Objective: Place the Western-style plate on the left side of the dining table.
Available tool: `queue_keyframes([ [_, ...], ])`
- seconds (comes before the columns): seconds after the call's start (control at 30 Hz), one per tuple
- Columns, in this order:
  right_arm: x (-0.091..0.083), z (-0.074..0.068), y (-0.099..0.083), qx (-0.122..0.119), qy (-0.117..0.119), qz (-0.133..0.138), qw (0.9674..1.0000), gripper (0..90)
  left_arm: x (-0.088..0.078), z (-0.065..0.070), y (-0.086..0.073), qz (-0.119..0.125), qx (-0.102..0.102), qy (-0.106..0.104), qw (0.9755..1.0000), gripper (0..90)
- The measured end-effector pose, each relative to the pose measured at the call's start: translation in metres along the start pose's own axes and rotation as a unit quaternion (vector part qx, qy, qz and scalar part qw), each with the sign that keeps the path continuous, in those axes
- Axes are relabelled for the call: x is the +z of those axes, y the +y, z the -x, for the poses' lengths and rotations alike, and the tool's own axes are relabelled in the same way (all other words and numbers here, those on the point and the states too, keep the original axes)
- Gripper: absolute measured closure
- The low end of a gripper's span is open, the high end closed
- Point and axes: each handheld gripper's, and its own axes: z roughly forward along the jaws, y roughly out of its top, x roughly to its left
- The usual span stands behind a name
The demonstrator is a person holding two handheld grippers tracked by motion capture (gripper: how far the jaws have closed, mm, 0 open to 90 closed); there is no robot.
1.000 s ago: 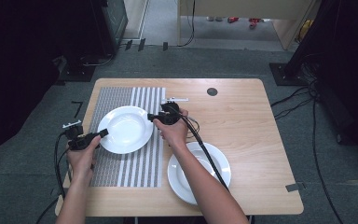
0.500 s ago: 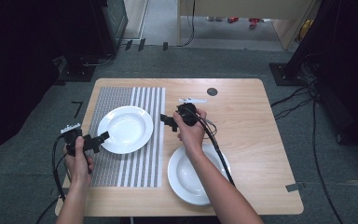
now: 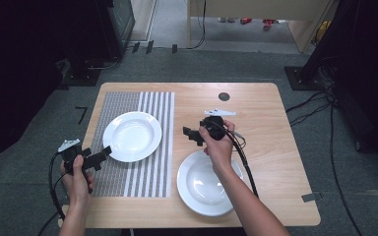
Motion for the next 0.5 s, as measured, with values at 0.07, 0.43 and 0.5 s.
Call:
queue_keyframes([
  [0.07,-0.006,0.003,-0.003,0.0,-0.001,0.002,1.0,21.6,-0.006,0.0,-0.003,0.004,0.005,0.007,1.0,9.6],
  [0.43,-0.037,0.028,-0.023,0.009,-0.016,0.008,0.9998,21.0,-0.029,-0.002,-0.02,0.022,0.011,0.021,0.9995,9.6],
  [0.5,-0.043,0.033,-0.027,0.015,-0.018,0.011,0.9997,21.0,-0.031,-0.002,-0.023,0.025,0.01,0.024,0.9994,9.6],
])
